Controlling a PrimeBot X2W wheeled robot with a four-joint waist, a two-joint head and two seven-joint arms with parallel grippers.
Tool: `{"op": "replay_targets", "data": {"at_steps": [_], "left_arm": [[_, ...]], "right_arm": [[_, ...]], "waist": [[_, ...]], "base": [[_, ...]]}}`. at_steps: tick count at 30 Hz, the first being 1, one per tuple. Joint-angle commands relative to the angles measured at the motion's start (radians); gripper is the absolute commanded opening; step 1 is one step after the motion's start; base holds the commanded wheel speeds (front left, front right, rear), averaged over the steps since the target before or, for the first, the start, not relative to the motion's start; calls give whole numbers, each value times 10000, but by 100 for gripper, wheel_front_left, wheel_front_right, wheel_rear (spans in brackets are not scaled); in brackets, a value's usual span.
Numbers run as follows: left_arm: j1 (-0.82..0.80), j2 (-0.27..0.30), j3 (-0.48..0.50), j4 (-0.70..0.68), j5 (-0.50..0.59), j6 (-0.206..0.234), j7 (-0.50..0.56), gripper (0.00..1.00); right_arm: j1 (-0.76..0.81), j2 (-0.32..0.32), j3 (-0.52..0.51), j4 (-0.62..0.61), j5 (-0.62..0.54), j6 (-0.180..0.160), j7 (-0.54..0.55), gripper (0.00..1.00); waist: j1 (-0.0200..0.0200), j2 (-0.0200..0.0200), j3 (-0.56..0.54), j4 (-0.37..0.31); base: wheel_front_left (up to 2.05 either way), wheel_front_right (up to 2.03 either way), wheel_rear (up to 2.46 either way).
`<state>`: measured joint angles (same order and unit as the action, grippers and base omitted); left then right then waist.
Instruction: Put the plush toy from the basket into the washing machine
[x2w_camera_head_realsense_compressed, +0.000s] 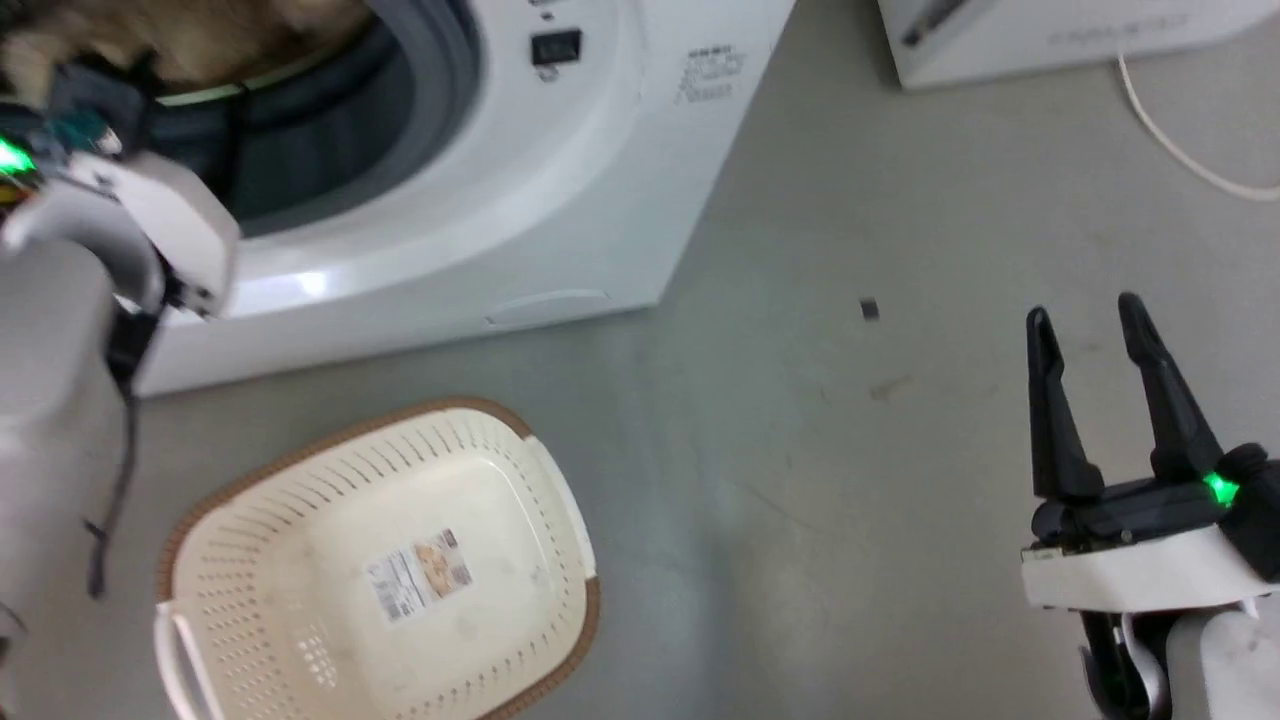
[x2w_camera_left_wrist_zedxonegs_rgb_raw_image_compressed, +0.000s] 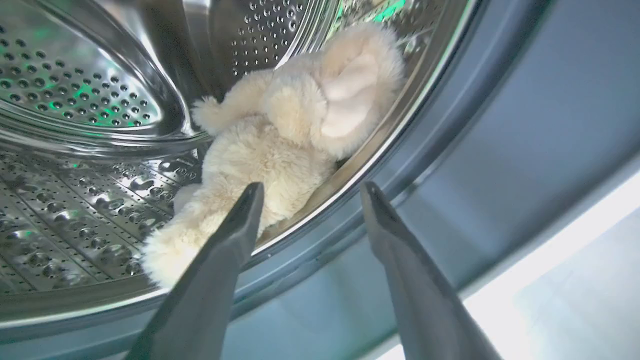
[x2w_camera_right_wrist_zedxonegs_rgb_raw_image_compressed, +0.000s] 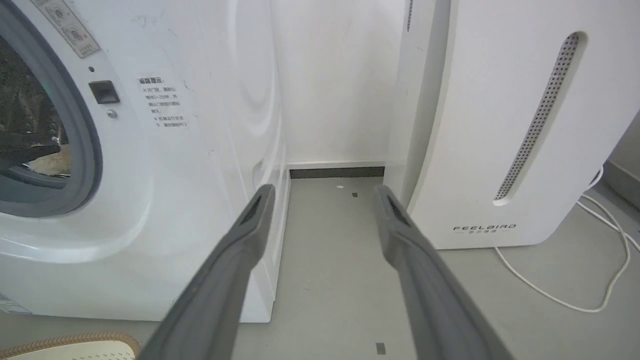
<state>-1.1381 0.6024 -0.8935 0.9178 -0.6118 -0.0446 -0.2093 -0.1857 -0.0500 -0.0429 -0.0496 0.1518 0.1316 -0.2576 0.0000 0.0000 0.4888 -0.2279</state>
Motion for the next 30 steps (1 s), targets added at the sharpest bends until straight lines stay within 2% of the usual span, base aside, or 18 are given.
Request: {"op": "replay_targets", "data": {"at_steps": [1,5,11,16,18,23,30], "left_arm": [[308,-100,95,3,-118,125,-152,100],[1503,-581,788,-603,-661,717,-498,100],[4121,-746,2853,-3811,-354,2007,-521,100],[6665,-1033,4297,-6127,328,2621,-522,100],[7550,-1224,4803,-6850,542,2706,-523,100],[9401,-1705,5859,-8305,1180,2520,-523,100],[11048,-2744,6741,-9184,2375,2263,-524,100]], "right_arm": [[142,-2,-28,21,-50,-9,-42,100],[493,-2,-112,53,-282,-9,-42,100],[883,-2,-136,30,-497,-9,-42,100],[1145,-2,-193,135,-559,-9,-42,100],[1231,-2,-182,152,-564,-9,-42,100],[1506,-2,-296,179,-525,-9,-42,100],[1885,-2,-352,209,-546,-9,-42,100]], "waist": [[0,0,-1044,657],[0,0,-1833,1061],[0,0,-2706,1459],[0,0,-3227,1623],[0,0,-3406,1648],[0,0,-3726,1718],[0,0,-3957,1863]], "base": [[0,0,0],[0,0,0],[0,0,0],[0,0,0],[0,0,0],[0,0,0],[0,0,0]]}}
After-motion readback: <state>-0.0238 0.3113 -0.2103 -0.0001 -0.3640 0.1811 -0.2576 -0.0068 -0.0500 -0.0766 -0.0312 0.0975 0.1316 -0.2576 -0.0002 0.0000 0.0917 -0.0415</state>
